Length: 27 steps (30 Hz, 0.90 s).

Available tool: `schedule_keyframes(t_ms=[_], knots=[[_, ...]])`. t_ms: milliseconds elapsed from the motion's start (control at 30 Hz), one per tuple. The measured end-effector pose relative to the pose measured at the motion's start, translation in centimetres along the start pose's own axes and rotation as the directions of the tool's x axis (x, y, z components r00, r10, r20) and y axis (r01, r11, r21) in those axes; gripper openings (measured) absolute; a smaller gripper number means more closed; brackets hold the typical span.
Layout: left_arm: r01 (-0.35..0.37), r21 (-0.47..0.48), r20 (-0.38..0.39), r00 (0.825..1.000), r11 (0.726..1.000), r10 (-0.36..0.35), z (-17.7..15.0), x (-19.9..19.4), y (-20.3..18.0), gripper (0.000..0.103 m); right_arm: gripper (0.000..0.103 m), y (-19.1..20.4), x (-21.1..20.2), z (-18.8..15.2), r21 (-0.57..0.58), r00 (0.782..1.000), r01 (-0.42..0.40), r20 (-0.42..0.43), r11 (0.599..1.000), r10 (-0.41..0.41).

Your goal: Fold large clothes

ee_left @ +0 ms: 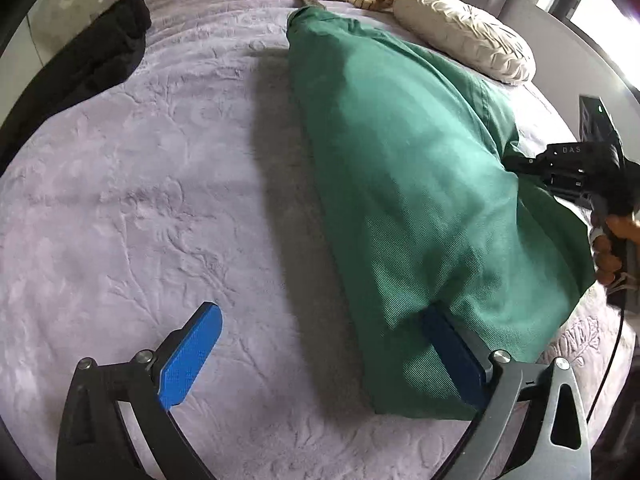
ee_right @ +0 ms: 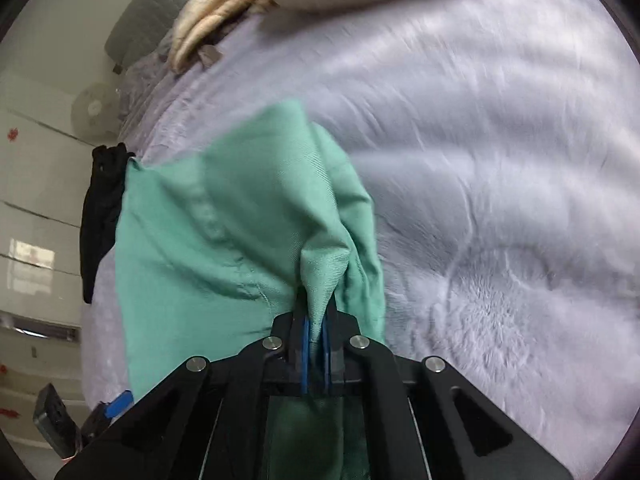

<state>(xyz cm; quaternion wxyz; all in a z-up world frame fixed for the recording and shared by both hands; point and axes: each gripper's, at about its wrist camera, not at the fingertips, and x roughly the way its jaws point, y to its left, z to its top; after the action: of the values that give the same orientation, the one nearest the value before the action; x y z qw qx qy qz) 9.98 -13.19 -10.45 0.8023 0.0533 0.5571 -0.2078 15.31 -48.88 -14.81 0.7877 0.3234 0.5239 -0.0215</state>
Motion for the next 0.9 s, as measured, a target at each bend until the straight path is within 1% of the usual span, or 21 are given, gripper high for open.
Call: schedule_keyframes(t_ms=[67,100,133,167,200,233,267,300,333,367,433,500,533,567,600,633,700,733,767,833,900], knots=[[-0.02,0.019,0.002,1.0,1.0,0.02,0.0,-0.3,0.0,0.102,0.003,-0.8,-0.8,-0.3,0.052,0.999,-0.049,0.011,0.997,0.049],[-0.058,0.036,0.0,0.998,0.998,0.058,0.1,-0.5,0.0,0.102,0.003,-1.0,-1.6,-0.5,0.076,0.998,-0.059,0.016,0.995,0.058],[-0.096,0.052,-0.005,0.995,0.994,0.096,0.1,-0.7,0.2,0.102,0.004,-1.0,-2.5,-0.8,0.085,0.998,-0.054,0.021,0.995,0.053],[-0.109,0.054,-0.008,0.994,0.993,0.11,0.2,-0.9,0.4,0.102,0.006,-0.7,-3.6,-1.1,0.079,0.999,-0.036,0.025,0.996,0.034],[-0.113,0.038,-0.006,0.994,0.993,0.114,0.3,-1.6,0.9,0.102,0.01,-0.4,-4.4,-1.4,0.063,0.999,-0.015,0.031,0.998,0.013],[-0.11,0.02,-0.001,0.994,0.994,0.11,0.5,-2.1,1.2,0.102,0.012,0.2,-5.6,-1.8,0.036,0.999,0.008,0.04,0.999,-0.01],[-0.098,-0.002,0.007,0.995,0.995,0.098,0.8,-2.8,1.5,0.102,0.012,1.0,-6.9,-2.6,-0.002,0.999,0.014,0.048,1.0,-0.014],[-0.081,-0.018,0.015,0.997,0.997,0.081,1.0,-3.3,1.5,0.102,0.012,1.8,-7.7,-2.9,-0.028,0.999,0.0,0.049,1.0,0.001],[-0.069,-0.024,0.022,0.997,0.997,0.069,1.2,-3.6,1.4,0.102,0.012,2.8,-8.8,-3.9,-0.062,0.998,-0.034,0.045,0.997,0.037],[-0.053,-0.027,0.032,0.998,0.998,0.054,1.5,-4.0,0.8,0.102,0.012,3.9,-9.5,-4.9,-0.095,0.997,-0.064,0.028,0.993,0.067],[-0.025,-0.011,0.038,0.999,1.0,0.026,1.9,-3.9,-0.4,0.102,0.012,5.8,-9.6,-6.6,-0.155,0.996,-0.087,-0.029,0.984,0.083],[-0.018,0.019,0.029,0.999,1.0,0.017,1.9,-3.2,-1.8,0.102,0.012,6.7,-8.8,-8.1,-0.182,0.994,-0.084,-0.087,0.98,0.069],[-0.022,0.036,0.014,1.0,0.999,0.022,1.7,-2.6,-2.5,0.102,0.012,6.8,-8.3,-8.8,-0.195,0.993,-0.066,-0.108,0.979,0.045],[-0.026,0.047,-0.001,1.0,0.999,0.026,1.5,-2.0,-2.8,0.102,0.012,6.6,-8.0,-9.2,-0.208,0.994,-0.04,-0.111,0.977,0.017],[-0.035,0.057,-0.023,0.999,0.998,0.036,1.0,-1.3,-3.0,0.102,0.012,5.9,-7.8,-9.5,-0.214,0.994,0.007,-0.105,0.977,-0.031],[-0.029,0.055,-0.026,0.999,0.998,0.03,0.7,-1.0,-2.9,0.102,0.012,4.8,-7.7,-9.7,-0.196,0.993,0.046,-0.095,0.979,-0.066],[0.003,0.029,-0.023,1.0,1.0,-0.002,0.0,-0.8,-2.2,0.102,0.011,1.9,-8.1,-10.0,-0.121,0.994,0.064,-0.076,0.991,-0.074],[0.033,0.007,-0.033,0.999,0.999,-0.032,-0.2,-0.7,-1.8,0.102,0.002,0.1,-8.1,-10.1,-0.064,0.996,0.038,-0.076,0.997,-0.043],[0.044,-0.002,-0.04,0.998,0.999,-0.044,-0.3,-0.6,-1.6,0.102,0.0,-1.4,-7.9,-10.0,-0.011,0.997,0.008,-0.081,1.0,-0.009],[0.037,0.01,-0.043,0.998,0.999,-0.037,-0.4,-0.6,-1.9,0.102,0.0,-4.1,-7.5,-10.5,0.104,0.995,-0.037,-0.086,0.994,0.046],[0.023,0.029,-0.04,0.999,0.999,-0.022,-0.4,-0.7,-2.3,0.102,0.0,-5.2,-7.7,-11.2,0.124,0.995,-0.056,-0.077,0.991,0.066]])
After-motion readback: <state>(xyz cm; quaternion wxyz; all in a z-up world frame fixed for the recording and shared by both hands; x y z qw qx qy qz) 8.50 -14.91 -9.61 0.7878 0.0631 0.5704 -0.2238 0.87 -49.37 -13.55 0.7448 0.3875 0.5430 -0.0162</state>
